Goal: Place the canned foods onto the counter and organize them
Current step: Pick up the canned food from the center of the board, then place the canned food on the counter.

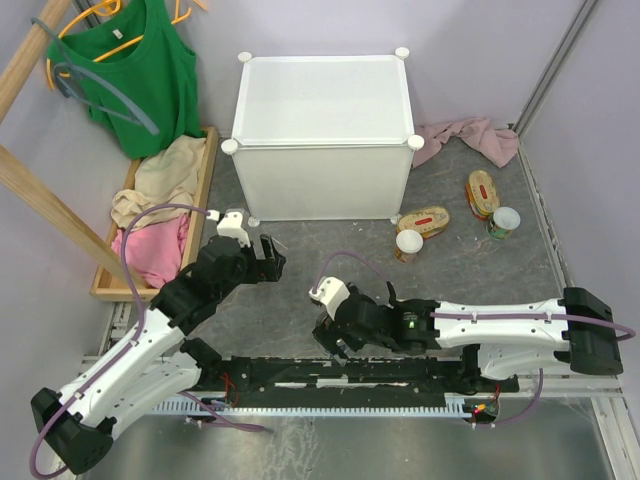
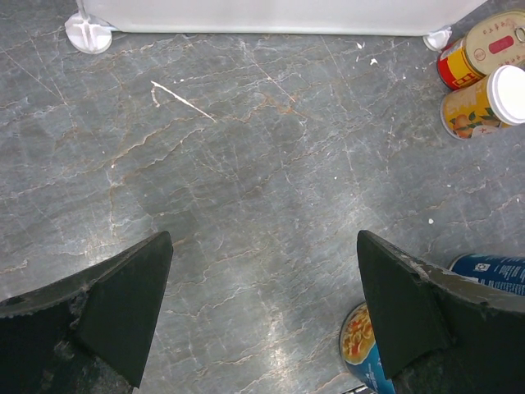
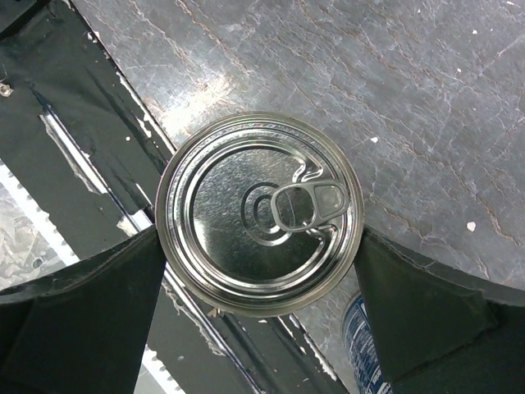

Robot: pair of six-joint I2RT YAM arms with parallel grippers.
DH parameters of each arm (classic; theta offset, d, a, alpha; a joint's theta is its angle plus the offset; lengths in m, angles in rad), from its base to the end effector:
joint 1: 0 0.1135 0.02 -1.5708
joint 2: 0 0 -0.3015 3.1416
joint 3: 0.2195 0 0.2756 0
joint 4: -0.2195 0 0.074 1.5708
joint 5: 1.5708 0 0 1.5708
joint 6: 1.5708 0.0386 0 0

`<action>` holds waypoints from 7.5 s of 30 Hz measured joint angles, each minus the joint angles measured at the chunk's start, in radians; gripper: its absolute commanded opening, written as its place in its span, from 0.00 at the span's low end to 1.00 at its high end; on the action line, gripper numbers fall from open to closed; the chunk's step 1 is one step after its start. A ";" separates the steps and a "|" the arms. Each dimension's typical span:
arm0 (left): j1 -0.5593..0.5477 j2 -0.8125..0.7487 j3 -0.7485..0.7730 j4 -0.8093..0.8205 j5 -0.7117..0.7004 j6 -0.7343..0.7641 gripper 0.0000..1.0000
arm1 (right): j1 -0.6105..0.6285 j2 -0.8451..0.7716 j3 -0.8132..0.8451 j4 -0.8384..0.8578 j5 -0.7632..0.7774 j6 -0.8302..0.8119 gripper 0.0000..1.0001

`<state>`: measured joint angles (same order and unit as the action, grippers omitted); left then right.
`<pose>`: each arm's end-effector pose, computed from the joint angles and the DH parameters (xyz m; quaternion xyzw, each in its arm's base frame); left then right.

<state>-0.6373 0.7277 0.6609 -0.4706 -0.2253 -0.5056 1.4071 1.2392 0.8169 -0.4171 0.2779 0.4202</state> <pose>0.1363 -0.0902 0.2988 0.0014 0.8657 -0.1833 0.4658 0.0538 0.2607 0.2604 -0.3945 0.8380 0.2014 0.3187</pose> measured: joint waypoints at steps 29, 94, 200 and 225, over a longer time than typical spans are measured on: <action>0.000 -0.017 0.000 0.000 0.000 -0.010 0.99 | 0.005 0.039 -0.073 0.203 0.079 0.001 0.50; 0.000 -0.132 -0.046 -0.014 -0.039 -0.057 0.98 | 0.005 -0.008 -0.031 0.030 0.176 -0.077 0.01; 0.000 -0.085 0.004 -0.033 -0.088 -0.062 0.98 | -0.789 0.539 1.450 -0.309 -0.049 -0.366 0.01; 0.000 -0.023 0.013 -0.022 -0.087 -0.062 0.99 | -0.978 0.773 1.656 -0.263 -0.171 -0.282 0.01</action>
<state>-0.6373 0.7044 0.6743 -0.4923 -0.3122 -0.5674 0.4290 2.0125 2.4725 -0.6804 0.1066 0.1379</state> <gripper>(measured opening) 0.988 0.920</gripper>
